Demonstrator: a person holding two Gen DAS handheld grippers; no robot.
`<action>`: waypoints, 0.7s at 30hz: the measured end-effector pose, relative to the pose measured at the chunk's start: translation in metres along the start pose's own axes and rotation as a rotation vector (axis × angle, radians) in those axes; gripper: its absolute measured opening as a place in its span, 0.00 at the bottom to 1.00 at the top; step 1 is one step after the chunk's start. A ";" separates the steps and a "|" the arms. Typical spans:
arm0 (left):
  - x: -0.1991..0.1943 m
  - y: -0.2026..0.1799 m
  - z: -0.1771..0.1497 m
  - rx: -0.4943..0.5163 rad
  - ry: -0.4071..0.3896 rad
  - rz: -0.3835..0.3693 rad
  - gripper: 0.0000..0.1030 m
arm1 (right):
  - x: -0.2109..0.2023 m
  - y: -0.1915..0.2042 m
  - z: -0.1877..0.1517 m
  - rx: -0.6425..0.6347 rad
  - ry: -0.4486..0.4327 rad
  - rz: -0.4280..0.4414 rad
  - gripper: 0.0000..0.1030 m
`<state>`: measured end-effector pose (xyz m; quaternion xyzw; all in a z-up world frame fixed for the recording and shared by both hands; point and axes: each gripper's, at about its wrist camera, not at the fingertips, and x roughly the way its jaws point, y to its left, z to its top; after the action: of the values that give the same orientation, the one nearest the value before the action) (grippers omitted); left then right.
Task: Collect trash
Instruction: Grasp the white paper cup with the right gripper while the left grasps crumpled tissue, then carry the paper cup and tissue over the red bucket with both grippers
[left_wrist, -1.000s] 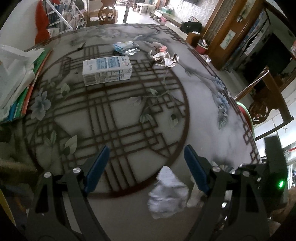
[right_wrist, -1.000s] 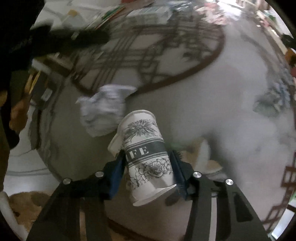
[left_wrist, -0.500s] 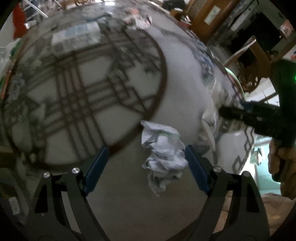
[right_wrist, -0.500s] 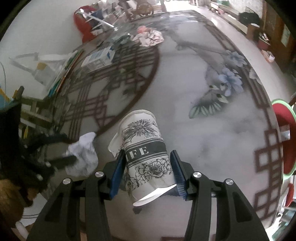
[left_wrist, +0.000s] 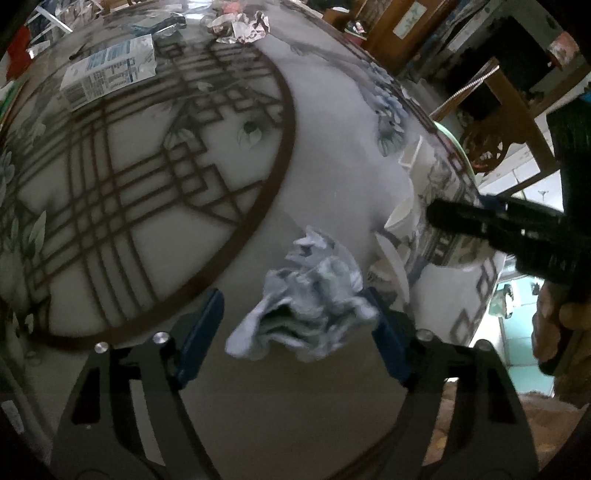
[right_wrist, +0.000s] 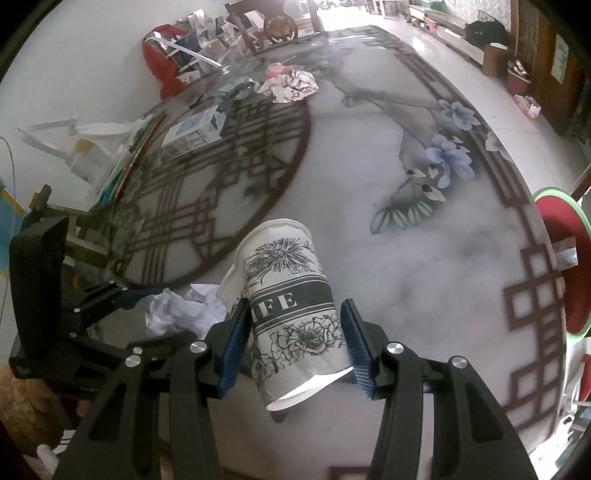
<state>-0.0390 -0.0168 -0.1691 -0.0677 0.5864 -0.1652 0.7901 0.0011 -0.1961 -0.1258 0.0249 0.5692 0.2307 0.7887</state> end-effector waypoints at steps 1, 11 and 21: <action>0.000 0.000 0.001 -0.006 -0.001 -0.002 0.66 | 0.000 -0.001 0.000 0.003 -0.001 -0.001 0.47; -0.008 -0.009 0.016 0.001 -0.057 0.021 0.39 | -0.007 -0.009 0.000 0.031 -0.022 -0.011 0.47; -0.038 -0.011 0.041 0.007 -0.172 0.067 0.39 | -0.016 -0.016 0.004 0.047 -0.052 -0.016 0.47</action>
<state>-0.0120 -0.0178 -0.1189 -0.0589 0.5175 -0.1342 0.8430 0.0062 -0.2160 -0.1149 0.0448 0.5538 0.2102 0.8044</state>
